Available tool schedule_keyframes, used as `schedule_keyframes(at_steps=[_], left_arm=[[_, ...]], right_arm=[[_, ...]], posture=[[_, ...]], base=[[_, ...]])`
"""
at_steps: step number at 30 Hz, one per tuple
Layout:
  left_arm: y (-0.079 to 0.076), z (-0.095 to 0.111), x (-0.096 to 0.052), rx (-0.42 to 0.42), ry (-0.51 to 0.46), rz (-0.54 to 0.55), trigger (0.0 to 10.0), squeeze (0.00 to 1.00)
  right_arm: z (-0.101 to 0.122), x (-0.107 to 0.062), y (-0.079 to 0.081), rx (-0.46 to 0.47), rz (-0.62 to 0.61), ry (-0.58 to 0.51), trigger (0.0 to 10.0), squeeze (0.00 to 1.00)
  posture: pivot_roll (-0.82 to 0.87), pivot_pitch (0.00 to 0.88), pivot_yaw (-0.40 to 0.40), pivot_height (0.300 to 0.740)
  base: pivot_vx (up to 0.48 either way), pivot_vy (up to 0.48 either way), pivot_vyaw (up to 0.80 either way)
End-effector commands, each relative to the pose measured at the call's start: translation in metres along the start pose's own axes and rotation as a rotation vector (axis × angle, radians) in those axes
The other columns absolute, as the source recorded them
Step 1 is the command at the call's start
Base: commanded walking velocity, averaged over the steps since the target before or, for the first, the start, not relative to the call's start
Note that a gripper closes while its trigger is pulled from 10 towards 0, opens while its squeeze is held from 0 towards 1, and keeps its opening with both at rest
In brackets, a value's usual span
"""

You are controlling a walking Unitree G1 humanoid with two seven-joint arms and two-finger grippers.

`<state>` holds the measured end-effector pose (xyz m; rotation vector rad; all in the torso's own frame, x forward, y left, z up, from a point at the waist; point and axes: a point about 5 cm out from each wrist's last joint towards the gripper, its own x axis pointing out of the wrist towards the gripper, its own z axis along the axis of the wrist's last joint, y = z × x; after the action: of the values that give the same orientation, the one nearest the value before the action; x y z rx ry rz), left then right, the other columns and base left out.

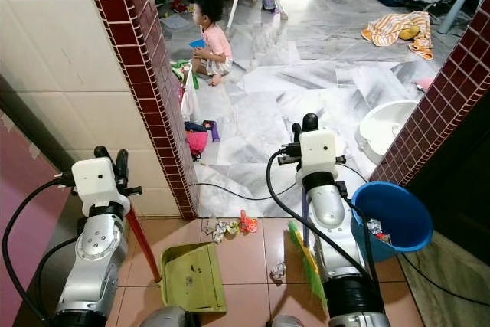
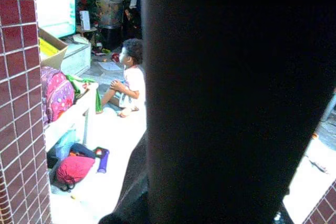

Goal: Sweep floor

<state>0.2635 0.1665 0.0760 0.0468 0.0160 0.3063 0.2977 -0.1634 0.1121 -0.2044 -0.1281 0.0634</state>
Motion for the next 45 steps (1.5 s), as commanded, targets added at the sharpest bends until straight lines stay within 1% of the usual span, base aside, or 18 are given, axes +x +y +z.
schedule_keyframes(at_steps=[1, 5, 7, 10, 12, 15, 19, 20, 23, 26, 30, 34, 35, 37, 38, 39, 41, 45], left_arm=[[0.005, 0.008, 0.01, 0.01, -0.057, 0.098, 10.0, 0.0], [-0.002, -0.004, 0.012, -0.026, -0.008, 0.106, 10.0, 0.0], [-0.009, -0.011, 0.011, -0.046, 0.033, 0.079, 10.0, 0.0], [-0.028, -0.023, 0.007, -0.115, 0.131, -0.035, 10.0, 0.0], [-0.037, -0.025, 0.005, -0.132, 0.149, -0.086, 10.0, 0.0], [-0.042, -0.028, 0.005, -0.132, 0.159, -0.086, 10.0, 0.0], [-0.055, -0.039, 0.006, -0.172, 0.227, -0.137, 10.0, 0.0], [-0.058, -0.04, 0.008, -0.185, 0.239, -0.167, 10.0, 0.0], [-0.062, -0.04, 0.008, -0.187, 0.243, -0.197, 10.0, 0.0], [-0.063, -0.042, 0.008, -0.187, 0.251, -0.194, 10.0, 0.0], [-0.063, -0.045, 0.01, -0.195, 0.259, -0.192, 10.0, 0.0], [-0.064, -0.046, 0.01, -0.202, 0.262, -0.212, 10.0, 0.0], [-0.065, -0.045, 0.01, -0.2, 0.261, -0.233, 10.0, 0.0], [-0.067, -0.045, 0.009, -0.199, 0.257, -0.254, 10.0, 0.0], [-0.067, -0.045, 0.009, -0.204, 0.257, -0.261, 10.0, 0.0], [-0.067, -0.045, 0.009, -0.204, 0.257, -0.261, 10.0, 0.0], [-0.069, -0.046, 0.009, -0.229, 0.267, -0.279, 10.0, 0.0], [-0.069, -0.046, 0.008, -0.217, 0.26, -0.28, 10.0, 0.0]], right_arm=[[0.01, 0.007, 0.001, -0.009, 0.004, -0.044, 10.0, 0.0], [0.011, 0.007, 0.004, -0.006, 0.013, -0.044, 10.0, 0.0], [0.011, 0.008, 0.005, -0.003, 0.016, -0.045, 10.0, 0.0], [0.012, 0.009, 0.007, 0.0, 0.017, -0.044, 10.0, 0.0], [0.012, 0.01, 0.007, 0.004, 0.016, -0.041, 10.0, 0.0], [0.013, 0.012, 0.007, 0.027, 0.009, -0.032, 10.0, 0.0], [0.009, 0.017, 0.008, 0.151, -0.017, 0.03, 10.0, 0.0], [0.01, 0.019, 0.009, 0.226, -0.025, 0.051, 10.0, 0.0], [0.013, 0.024, 0.012, 0.381, -0.008, 0.091, 10.0, 0.0], [0.016, 0.026, 0.013, 0.429, 0.009, 0.095, 10.0, 0.0], [0.035, 0.032, 0.016, 0.465, 0.071, 0.045, 10.0, 0.0], [0.056, 0.036, 0.019, 0.469, 0.157, -0.019, 10.0, 0.0], [0.068, 0.038, 0.021, 0.444, 0.204, -0.067, 10.0, 0.0], [0.079, 0.039, 0.022, 0.416, 0.238, -0.11, 10.0, 0.0], [0.092, 0.04, 0.02, 0.359, 0.25, -0.173, 10.0, 0.0], [0.092, 0.04, 0.02, 0.359, 0.25, -0.173, 10.0, 0.0], [0.113, 0.042, 0.014, 0.236, 0.249, -0.291, 10.0, 0.0], [0.122, 0.043, 0.006, 0.146, 0.214, -0.342, 10.0, 0.0]], posture=[[-0.02, 0.0, 0.031, 0.74], [-0.02, 0.0, 0.029, 0.74], [-0.02, 0.0, 0.029, 0.74], [-0.03, 0.0, 0.032, 0.74], [-0.04, 0.0, 0.033, 0.74], [-0.04, 0.0, 0.034, 0.74], [-0.04, 0.0, 0.034, 0.74], [-0.04, 0.0, 0.035, 0.74], [-0.04, 0.0, 0.036, 0.74], [-0.05, 0.0, 0.036, 0.74], [-0.05, 0.0, 0.037, 0.74], [-0.05, 0.0, 0.04, 0.74], [-0.05, 0.0, 0.04, 0.74], [-0.05, 0.0, 0.041, 0.74], [-0.05, 0.0, 0.041, 0.74], [-0.05, 0.0, 0.041, 0.74], [-0.05, 0.0, 0.042, 0.74], [-0.05, 0.0, 0.042, 0.74]], base=[[0.0, 0.0, 0.0], [0.0, 0.0, 0.0], [0.0, 0.0, 0.0], [0.0, 0.0, 0.0], [0.0, 0.0, 0.0], [0.0, 0.0, 0.0], [0.0, 0.0, 0.0], [0.0, 0.0, 0.0], [0.0, 0.0, 0.0], [0.0, 0.0, 0.0], [0.0, 0.0, 0.0], [0.0, 0.0, 0.0], [0.0, 0.0, 0.0], [0.0, 0.0, 0.0], [0.0, 0.0, 0.0], [0.0, 0.0, 0.0], [0.0, 0.0, 0.0], [0.0, 0.0, 0.0]])
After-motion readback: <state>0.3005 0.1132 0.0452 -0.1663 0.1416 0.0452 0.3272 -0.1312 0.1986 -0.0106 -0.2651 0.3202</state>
